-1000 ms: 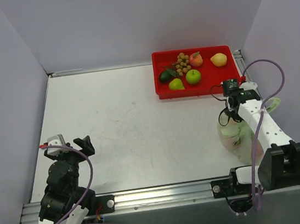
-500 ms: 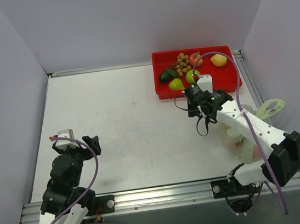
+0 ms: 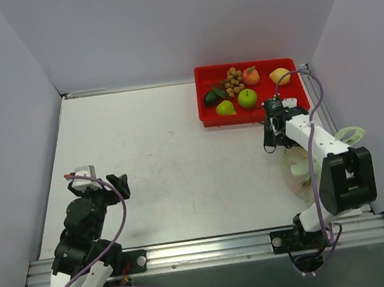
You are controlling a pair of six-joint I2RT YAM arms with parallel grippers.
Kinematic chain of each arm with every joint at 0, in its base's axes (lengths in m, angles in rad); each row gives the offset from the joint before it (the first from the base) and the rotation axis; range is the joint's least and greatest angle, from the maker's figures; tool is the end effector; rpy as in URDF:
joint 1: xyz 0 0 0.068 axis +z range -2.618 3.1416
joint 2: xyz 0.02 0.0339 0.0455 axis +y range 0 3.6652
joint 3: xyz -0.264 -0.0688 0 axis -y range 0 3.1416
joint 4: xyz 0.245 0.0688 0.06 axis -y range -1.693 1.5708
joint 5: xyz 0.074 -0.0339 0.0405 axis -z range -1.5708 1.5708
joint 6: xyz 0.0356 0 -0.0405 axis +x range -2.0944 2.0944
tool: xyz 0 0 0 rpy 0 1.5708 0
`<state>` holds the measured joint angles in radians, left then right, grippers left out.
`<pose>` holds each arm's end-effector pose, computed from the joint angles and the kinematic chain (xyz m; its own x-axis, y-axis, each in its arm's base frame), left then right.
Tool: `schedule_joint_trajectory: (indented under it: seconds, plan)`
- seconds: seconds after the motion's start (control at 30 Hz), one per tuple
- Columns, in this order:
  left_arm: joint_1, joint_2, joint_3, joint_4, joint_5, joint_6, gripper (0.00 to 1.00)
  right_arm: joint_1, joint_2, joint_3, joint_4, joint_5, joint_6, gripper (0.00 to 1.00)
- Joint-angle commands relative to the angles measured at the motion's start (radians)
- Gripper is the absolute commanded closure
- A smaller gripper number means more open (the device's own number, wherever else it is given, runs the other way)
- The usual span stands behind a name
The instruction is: Untie the knot of the plastic bag and take out the fruit
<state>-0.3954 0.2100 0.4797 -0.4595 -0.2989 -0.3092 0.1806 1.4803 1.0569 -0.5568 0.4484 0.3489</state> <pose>0.0853 -0.0242 0.2713 -0.1967 -0.2330 -0.9524 0.0434 0.9683 -0.2459 0.3011 0.0393 0.2423 -0.7420 0.1777 -0.6464 0.3504 0.9248 -0.1480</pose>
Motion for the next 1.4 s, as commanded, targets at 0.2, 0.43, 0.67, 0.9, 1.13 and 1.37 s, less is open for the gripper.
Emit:
schedule_joint_trajectory:
  seconds: [0.2,0.43,0.67,0.9,1.13,1.37]
  plan:
    - [0.004,-0.015,0.026,0.051,0.014,0.012,0.03,-0.058,0.140,-0.037,0.069,-0.112,-0.014,0.60]
    - [0.004,-0.014,0.026,0.056,0.012,0.012,0.03,0.074,0.063,-0.022,0.057,-0.051,-0.050,1.00]
    - [0.004,-0.004,0.025,0.058,0.017,0.012,0.03,0.382,0.072,0.144,0.020,-0.071,0.010,1.00]
    - [0.004,-0.004,0.025,0.058,0.020,0.012,0.03,0.687,0.302,0.444,0.021,-0.181,0.007,1.00]
    - [0.003,-0.006,0.027,0.058,0.029,0.002,0.03,0.844,0.491,0.666,0.018,-0.247,0.004,0.68]
    - [0.001,0.020,0.051,0.058,0.053,-0.042,0.03,0.873,0.341,0.695,0.008,-0.255,-0.027,0.20]
